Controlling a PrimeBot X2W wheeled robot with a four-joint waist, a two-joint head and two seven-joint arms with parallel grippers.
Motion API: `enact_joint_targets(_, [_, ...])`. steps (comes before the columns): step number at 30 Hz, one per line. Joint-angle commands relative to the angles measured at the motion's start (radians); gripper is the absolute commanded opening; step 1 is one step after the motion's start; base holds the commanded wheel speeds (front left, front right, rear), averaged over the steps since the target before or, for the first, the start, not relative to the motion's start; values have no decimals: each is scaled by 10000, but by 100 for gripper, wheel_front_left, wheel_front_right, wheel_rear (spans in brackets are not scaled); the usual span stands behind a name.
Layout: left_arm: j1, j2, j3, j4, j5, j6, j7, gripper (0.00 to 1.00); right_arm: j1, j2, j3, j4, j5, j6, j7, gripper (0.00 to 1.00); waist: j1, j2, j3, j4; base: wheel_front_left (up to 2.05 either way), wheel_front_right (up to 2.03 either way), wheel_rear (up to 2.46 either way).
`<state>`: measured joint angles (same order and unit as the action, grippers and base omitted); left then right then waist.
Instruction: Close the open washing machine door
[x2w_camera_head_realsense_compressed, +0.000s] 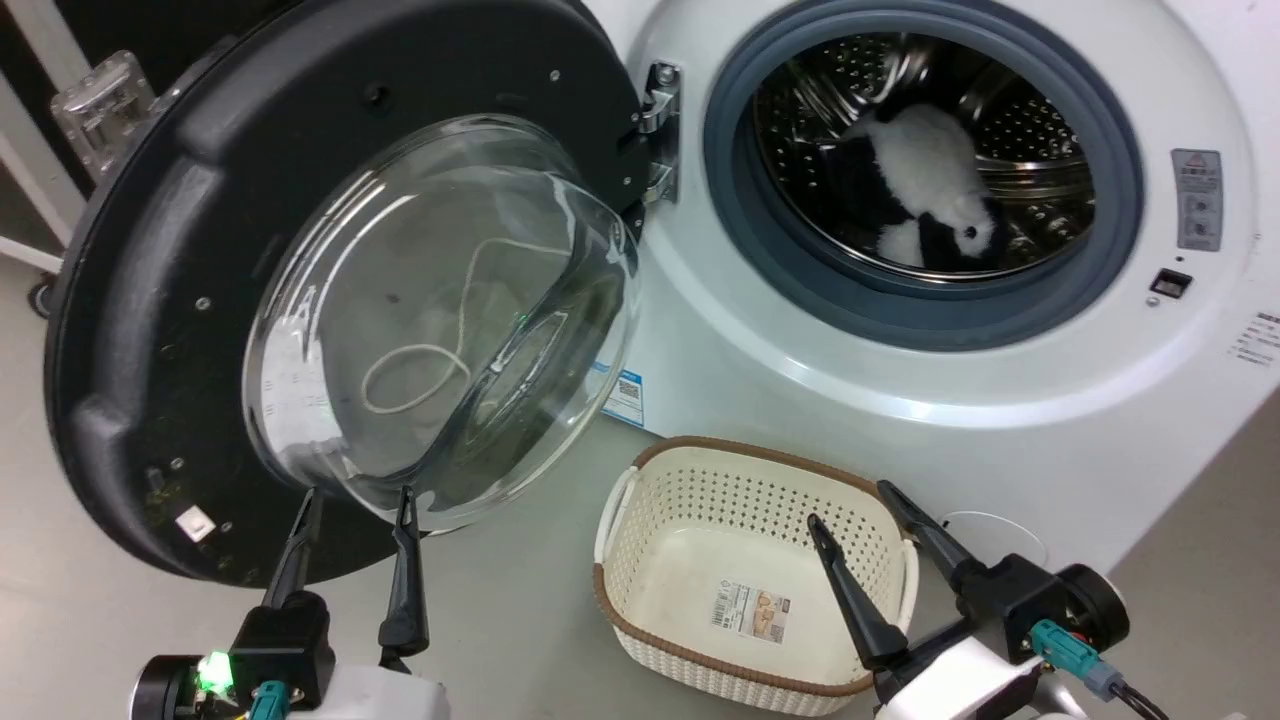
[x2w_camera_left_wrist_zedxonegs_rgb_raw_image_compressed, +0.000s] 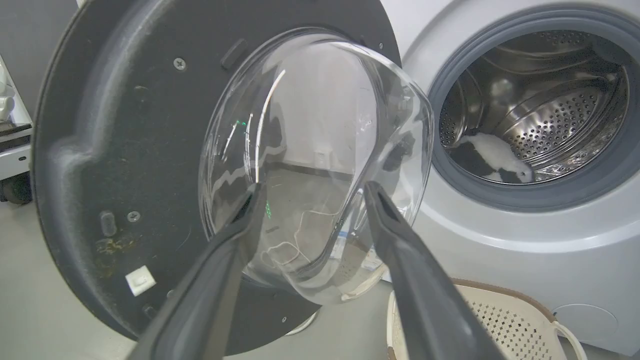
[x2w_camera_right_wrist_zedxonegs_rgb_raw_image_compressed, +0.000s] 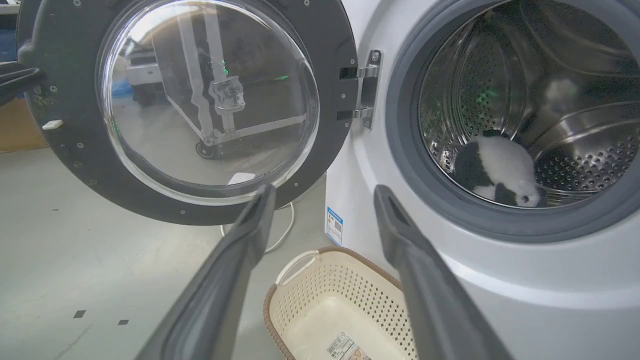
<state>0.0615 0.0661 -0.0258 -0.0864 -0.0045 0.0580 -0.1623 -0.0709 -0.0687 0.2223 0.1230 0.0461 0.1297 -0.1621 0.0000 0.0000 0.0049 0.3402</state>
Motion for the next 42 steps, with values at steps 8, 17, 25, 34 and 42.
enact_joint_targets(8, [246,74,-8,-176,-43,131,-241,100,-254,-95,238,164,165,7,-244,100,0,0,-4,345,0,0,0])
enact_joint_targets(17, [421,167,5,-336,-104,259,-513,55,-198,-131,470,299,279,8,-516,100,0,0,6,895,0,0,0])
enact_joint_targets(25, [346,77,239,-1302,-468,343,-681,0,-75,-94,545,427,350,9,-683,100,0,0,-60,1201,0,0,0])
enact_joint_targets(34, [-662,-52,1737,-2748,-2090,-77,-868,0,3,-89,501,494,336,9,-870,100,0,0,-108,1555,0,0,0])
enact_joint_targets(42, [-3297,1297,3687,-1501,-4848,-642,445,0,306,-65,343,370,189,10,-996,100,0,0,113,1826,0,0,0])
